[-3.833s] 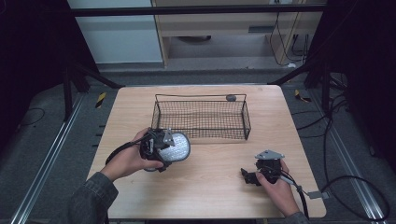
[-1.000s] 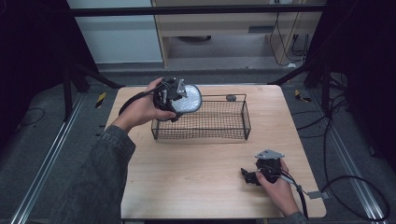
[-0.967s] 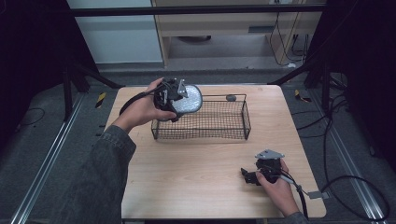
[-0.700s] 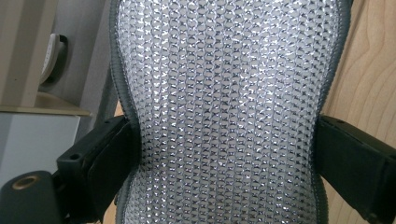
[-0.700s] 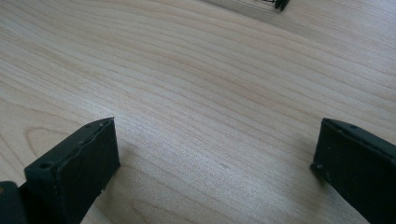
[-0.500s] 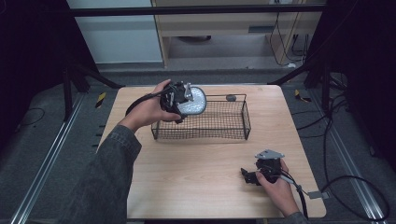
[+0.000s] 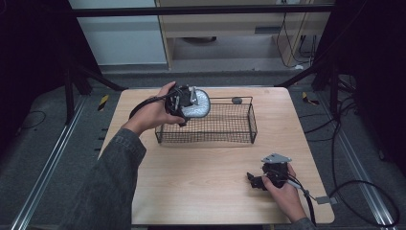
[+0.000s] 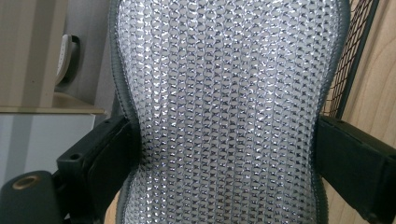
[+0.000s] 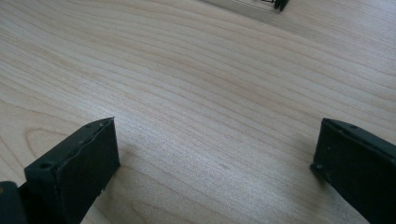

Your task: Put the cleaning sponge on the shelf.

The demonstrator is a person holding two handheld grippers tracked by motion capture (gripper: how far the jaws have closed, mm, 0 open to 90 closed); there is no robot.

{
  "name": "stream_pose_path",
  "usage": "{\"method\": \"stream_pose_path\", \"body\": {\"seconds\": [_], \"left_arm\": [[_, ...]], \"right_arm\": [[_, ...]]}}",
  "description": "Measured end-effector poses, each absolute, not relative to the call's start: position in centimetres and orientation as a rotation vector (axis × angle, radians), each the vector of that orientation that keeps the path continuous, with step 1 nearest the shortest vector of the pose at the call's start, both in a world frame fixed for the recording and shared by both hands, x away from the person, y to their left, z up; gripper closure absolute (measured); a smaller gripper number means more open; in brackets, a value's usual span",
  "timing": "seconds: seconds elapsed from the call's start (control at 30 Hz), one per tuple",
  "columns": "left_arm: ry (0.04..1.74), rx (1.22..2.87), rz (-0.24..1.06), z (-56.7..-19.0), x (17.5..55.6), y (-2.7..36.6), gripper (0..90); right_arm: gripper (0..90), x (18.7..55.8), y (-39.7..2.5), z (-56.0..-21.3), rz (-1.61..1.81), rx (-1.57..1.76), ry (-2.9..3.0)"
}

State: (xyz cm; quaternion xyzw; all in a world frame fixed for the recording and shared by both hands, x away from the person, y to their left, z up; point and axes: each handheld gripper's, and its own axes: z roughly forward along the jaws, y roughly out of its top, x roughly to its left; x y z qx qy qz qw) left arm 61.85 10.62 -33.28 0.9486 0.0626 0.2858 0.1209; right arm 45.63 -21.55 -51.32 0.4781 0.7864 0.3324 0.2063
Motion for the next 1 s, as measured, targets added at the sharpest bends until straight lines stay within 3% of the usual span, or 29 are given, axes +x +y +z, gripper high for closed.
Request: {"method": "stream_pose_path", "body": {"seconds": [0.37, 1.0], "left_arm": [[0.189, 2.833, 0.809, -36.1, 63.1, 11.2, 7.2], [0.235, 2.847, 0.764, -37.6, 64.4, 11.9, 7.1]], "right_arm": [[0.4, 45.6, -21.5, -51.3, 0.930, 1.334, 2.190], [0.4, 45.6, -21.5, -51.3, 0.929, 1.332, 2.189]]}}
